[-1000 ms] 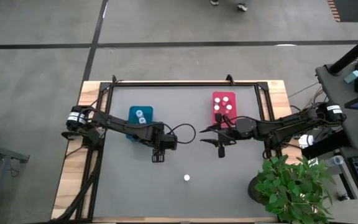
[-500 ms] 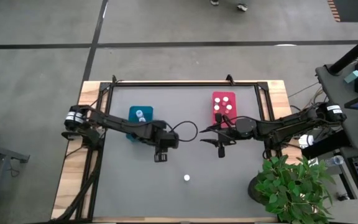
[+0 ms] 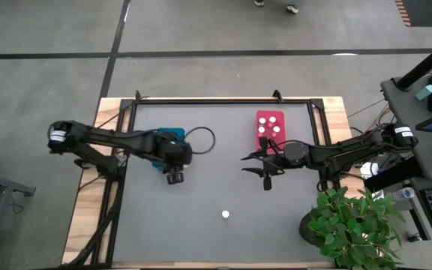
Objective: Pick and place medicine bottles into bin by pill shape (circle, oval)
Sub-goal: Put the transparent capsule bottle into the blue bin
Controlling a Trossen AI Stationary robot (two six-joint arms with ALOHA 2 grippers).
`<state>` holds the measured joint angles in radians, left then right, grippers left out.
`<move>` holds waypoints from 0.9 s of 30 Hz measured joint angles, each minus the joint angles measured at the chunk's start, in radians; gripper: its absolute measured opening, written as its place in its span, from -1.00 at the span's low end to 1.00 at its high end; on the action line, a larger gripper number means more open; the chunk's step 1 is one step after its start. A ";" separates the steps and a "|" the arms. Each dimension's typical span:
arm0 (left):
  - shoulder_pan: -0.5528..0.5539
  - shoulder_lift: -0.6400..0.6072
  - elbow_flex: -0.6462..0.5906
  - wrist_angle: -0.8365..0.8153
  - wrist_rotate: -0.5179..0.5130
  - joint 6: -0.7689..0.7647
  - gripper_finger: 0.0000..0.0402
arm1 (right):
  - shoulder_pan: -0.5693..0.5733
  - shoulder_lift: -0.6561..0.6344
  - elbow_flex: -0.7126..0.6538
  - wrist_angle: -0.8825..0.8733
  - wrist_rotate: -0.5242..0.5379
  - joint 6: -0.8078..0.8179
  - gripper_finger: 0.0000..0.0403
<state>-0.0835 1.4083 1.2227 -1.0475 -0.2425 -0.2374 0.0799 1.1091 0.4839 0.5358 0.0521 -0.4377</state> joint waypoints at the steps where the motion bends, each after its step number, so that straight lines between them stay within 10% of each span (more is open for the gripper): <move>1: 0.006 -0.021 -0.014 -0.011 -0.001 -0.010 -0.36 | 0.000 0.000 0.000 0.001 0.000 0.000 -0.28; 27: 0.197 -0.026 -0.302 0.169 -0.002 0.090 -0.36 | 0.000 0.000 0.000 0.001 0.000 0.000 -0.28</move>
<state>0.1134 1.3826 0.9211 -0.8782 -0.2440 -0.1473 0.0795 1.1091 0.4839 0.5365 0.0525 -0.4374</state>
